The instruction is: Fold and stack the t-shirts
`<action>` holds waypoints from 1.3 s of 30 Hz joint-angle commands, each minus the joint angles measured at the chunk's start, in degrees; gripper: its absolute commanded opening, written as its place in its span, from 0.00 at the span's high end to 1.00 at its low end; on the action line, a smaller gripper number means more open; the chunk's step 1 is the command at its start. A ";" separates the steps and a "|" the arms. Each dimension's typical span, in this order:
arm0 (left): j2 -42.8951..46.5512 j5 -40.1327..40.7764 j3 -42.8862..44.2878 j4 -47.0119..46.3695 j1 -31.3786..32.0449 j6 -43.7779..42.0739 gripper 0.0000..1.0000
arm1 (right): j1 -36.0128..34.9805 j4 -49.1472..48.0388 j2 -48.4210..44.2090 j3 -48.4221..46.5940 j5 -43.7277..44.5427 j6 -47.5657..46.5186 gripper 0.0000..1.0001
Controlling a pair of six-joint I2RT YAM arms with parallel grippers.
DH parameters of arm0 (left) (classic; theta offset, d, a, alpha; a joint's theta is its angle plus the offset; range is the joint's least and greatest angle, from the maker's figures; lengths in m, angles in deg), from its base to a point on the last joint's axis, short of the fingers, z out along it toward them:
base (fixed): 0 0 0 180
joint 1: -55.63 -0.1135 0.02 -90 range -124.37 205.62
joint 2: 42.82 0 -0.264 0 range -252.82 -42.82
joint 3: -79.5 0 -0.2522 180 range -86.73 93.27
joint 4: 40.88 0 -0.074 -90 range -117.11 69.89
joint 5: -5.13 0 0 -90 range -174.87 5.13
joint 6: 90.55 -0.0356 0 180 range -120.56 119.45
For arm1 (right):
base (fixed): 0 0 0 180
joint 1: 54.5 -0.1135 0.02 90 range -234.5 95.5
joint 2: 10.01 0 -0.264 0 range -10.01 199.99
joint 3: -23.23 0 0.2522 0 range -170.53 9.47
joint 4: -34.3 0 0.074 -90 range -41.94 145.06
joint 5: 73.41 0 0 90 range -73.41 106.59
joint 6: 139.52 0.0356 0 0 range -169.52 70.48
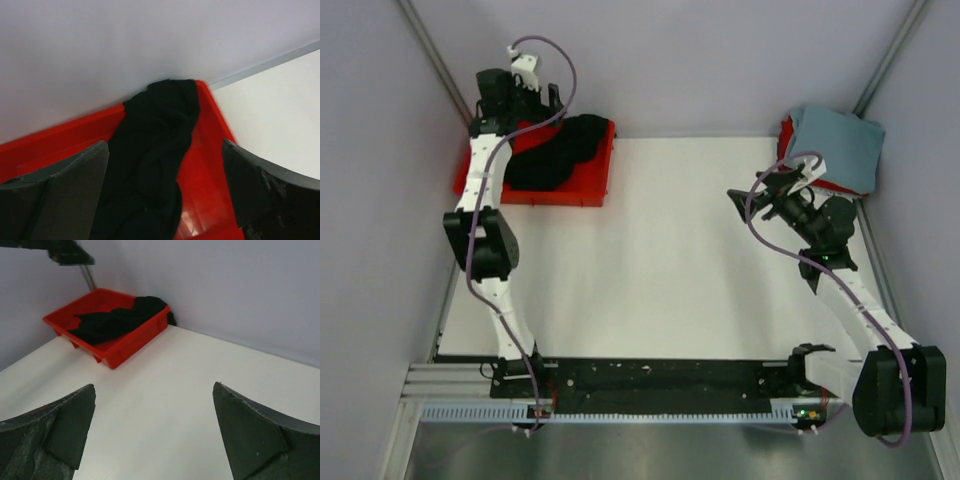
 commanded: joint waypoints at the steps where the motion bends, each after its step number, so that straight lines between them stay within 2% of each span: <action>1: -19.89 6.46 21.33 23.27 1.56 -5.95 0.02 | -3.45 10.85 0.84 -5.33 -4.27 -4.76 0.01; 2: -21.83 7.87 23.81 24.16 2.18 -7.97 0.02 | -3.80 11.99 1.10 -5.86 -4.36 -5.37 0.01; 6: -26.58 17.71 22.87 22.41 4.12 -12.12 0.01 | -5.38 15.07 2.42 -7.00 -5.41 -7.13 0.01; 9: -29.58 17.64 23.75 24.34 4.12 -12.47 0.02 | -7.32 17.27 3.56 -7.97 -5.33 -8.98 0.01; 10: -30.11 17.81 23.75 24.61 4.12 -12.99 0.06 | -8.02 17.98 4.00 -8.24 -4.89 -9.42 0.01; 11: -30.64 19.12 23.75 24.44 4.12 -13.08 0.24 | -8.55 18.59 4.18 -8.76 -4.54 -9.86 0.01; 12: -31.08 20.35 23.84 24.00 4.12 -12.91 0.49 | -9.08 18.95 4.35 -9.11 -4.45 -9.95 0.01; 13: -30.73 21.41 23.92 23.30 4.12 -12.56 0.84 | -9.25 19.30 4.44 -9.55 -4.45 -9.95 0.01; 14: -30.21 22.20 23.93 22.60 4.12 -11.69 1.00 | -9.69 18.95 4.27 -9.82 -4.45 -9.78 0.01; 17: -24.69 21.33 23.84 20.49 4.12 -10.54 1.00 | -10.48 18.68 3.30 -10.35 -3.92 -9.34 0.01; 22: -7.83 21.34 23.49 15.38 6.14 -11.15 1.00 | -10.84 19.56 0.84 -12.10 -2.51 -7.32 0.01; 26: 5.53 14.94 21.30 19.06 7.98 -12.99 1.00 | -10.93 21.84 -1.79 -13.77 -1.63 -5.12 0.01; 30: 19.51 8.07 11.91 23.98 12.54 -17.20 1.00 | -11.01 24.39 -4.17 -15.62 -1.46 -1.61 0.01; 32: 25.49 5.53 6.21 28.45 18.15 -19.93 1.00 | -11.01 27.37 -4.87 -17.37 -2.59 -0.55 0.01; 35: 29.47 -1.23 3.02 39.09 24.84 -20.56 1.00 | -11.01 33.52 -5.84 -19.57 -1.47 0.16 0.01; 39: 33.07 -11.69 -8.30 40.52 29.77 -17.13 1.00 | -10.93 41.78 -8.12 -21.42 3.88 0.16 0.01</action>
